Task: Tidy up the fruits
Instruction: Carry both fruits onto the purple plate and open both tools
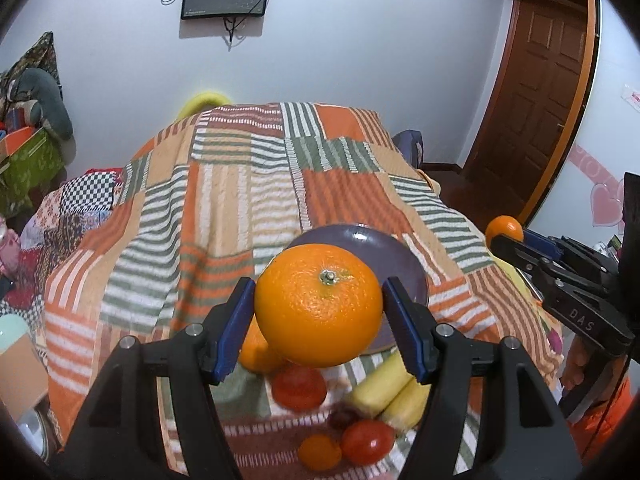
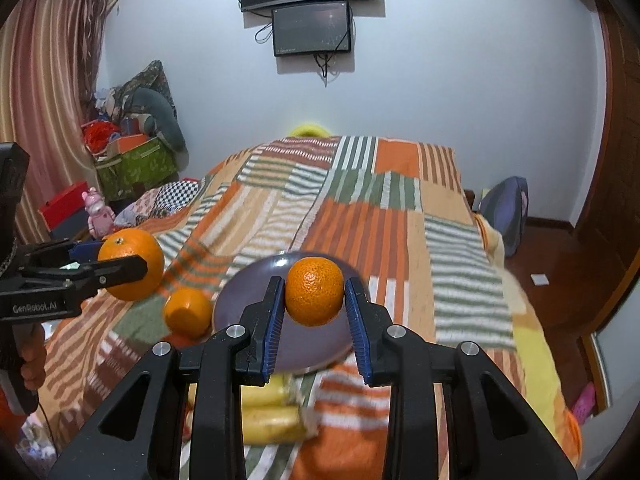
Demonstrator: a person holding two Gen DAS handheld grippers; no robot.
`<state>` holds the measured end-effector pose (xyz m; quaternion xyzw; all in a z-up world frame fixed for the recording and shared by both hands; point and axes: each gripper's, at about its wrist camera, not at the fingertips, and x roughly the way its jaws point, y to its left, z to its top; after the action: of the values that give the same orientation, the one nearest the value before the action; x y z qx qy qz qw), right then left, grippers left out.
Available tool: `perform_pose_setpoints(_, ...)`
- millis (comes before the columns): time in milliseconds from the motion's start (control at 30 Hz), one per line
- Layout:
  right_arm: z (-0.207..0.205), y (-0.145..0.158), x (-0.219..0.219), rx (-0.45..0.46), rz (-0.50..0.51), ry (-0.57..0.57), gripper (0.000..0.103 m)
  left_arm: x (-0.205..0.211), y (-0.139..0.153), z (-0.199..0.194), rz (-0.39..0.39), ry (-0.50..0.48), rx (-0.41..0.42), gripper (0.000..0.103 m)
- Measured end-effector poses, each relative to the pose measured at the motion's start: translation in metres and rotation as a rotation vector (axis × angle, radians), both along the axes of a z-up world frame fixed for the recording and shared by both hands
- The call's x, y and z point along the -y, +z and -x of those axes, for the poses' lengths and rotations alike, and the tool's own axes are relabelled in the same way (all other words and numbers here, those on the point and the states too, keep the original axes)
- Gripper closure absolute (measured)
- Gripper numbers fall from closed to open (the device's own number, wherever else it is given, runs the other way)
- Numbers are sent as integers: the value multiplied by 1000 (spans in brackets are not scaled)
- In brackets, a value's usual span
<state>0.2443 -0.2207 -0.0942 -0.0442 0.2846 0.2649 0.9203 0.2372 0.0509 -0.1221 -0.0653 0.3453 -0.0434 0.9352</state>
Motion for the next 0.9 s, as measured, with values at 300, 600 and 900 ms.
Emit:
perform_pose_setpoints(300,-31,0,-18,20,-6,-1,75,-2,-5,-46,7,0,-24,38)
perform_pose_setpoints(600,-68,-19,-33,-29,37,10,75,-11,-31,-95,1,0,-93,38)
perform_pose_setpoints(900,-97,-51,-45,-142,96,33,75,-2,-70,-137,-16,-24,-200,38)
